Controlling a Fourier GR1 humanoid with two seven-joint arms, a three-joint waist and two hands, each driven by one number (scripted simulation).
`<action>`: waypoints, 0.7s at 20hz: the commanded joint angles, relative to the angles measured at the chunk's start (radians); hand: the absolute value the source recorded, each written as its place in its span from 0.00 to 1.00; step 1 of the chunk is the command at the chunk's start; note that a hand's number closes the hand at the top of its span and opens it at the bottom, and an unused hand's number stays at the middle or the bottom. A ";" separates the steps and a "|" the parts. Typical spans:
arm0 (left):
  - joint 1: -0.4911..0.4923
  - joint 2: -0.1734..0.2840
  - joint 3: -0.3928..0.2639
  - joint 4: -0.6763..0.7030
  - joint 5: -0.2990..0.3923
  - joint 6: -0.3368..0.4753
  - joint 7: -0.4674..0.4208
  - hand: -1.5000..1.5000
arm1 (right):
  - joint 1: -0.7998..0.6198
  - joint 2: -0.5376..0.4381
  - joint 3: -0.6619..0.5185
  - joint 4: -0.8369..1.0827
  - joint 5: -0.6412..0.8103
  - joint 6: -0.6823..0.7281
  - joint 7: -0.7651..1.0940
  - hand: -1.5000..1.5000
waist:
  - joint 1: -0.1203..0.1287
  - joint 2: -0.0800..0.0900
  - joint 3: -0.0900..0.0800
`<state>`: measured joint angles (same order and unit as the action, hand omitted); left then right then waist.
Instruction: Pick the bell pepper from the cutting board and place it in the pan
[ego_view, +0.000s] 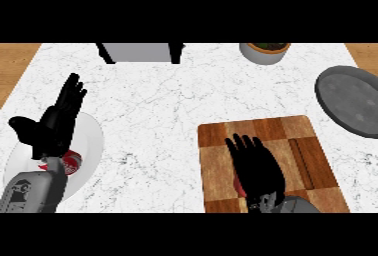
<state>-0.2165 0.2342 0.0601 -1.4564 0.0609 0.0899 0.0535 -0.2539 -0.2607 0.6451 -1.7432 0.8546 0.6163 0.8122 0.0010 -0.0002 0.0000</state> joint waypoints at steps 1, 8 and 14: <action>-0.084 -0.029 0.011 0.069 -0.020 0.033 0.012 0.50 | 0.000 0.031 0.014 0.056 0.050 0.035 0.009 0.00 | -0.004 0.001 0.000; 0.012 -0.014 0.002 -0.085 -0.022 -0.008 0.065 0.50 | 0.001 0.084 -0.022 0.188 0.101 0.011 -0.062 0.00 | 0.005 0.000 0.000; -0.041 -0.042 0.022 0.094 -0.042 -0.013 -0.046 0.50 | 0.007 0.019 -0.024 0.180 0.098 0.027 -0.234 1.00 | -0.002 0.001 0.000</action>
<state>-0.2454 0.2137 0.0878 -1.4264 0.0384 0.0742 0.0547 -0.2193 -0.2230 0.6187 -1.5949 0.9489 0.6277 0.6699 0.0000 -0.0003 -0.0003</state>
